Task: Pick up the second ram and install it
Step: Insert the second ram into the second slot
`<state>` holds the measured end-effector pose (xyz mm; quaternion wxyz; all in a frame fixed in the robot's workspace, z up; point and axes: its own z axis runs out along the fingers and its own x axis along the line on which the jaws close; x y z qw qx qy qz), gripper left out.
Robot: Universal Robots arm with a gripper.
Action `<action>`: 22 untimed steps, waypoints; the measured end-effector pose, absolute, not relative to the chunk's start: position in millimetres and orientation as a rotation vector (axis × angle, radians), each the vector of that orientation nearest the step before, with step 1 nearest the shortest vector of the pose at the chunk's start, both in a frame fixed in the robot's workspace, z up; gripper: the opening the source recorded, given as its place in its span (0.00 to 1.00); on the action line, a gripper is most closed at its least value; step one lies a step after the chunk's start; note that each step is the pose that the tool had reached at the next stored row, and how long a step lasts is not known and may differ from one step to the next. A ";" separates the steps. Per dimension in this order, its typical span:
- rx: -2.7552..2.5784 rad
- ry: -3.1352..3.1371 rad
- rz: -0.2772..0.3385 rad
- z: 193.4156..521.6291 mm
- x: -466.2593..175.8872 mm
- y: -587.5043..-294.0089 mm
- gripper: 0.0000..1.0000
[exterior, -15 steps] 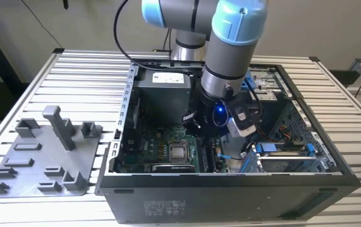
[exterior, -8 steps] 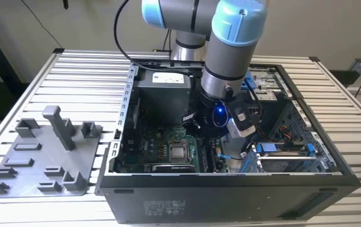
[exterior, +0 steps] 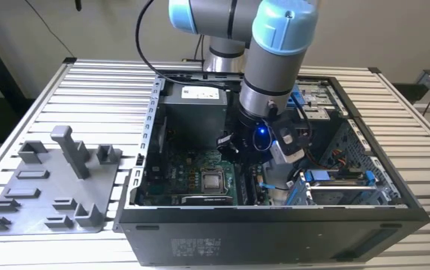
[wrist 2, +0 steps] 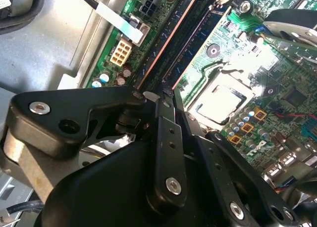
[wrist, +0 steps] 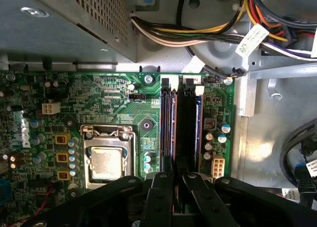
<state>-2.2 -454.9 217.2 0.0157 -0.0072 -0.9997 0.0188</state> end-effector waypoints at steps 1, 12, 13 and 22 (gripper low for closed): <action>-0.022 -3.109 0.058 217.1 -2.2 -454.8 0.15; -0.022 -3.109 0.059 219.8 -2.1 -454.9 0.34; -0.022 -3.109 0.059 224.5 -2.1 -454.8 0.34; -0.023 -3.109 0.055 251.4 -2.1 -454.6 0.34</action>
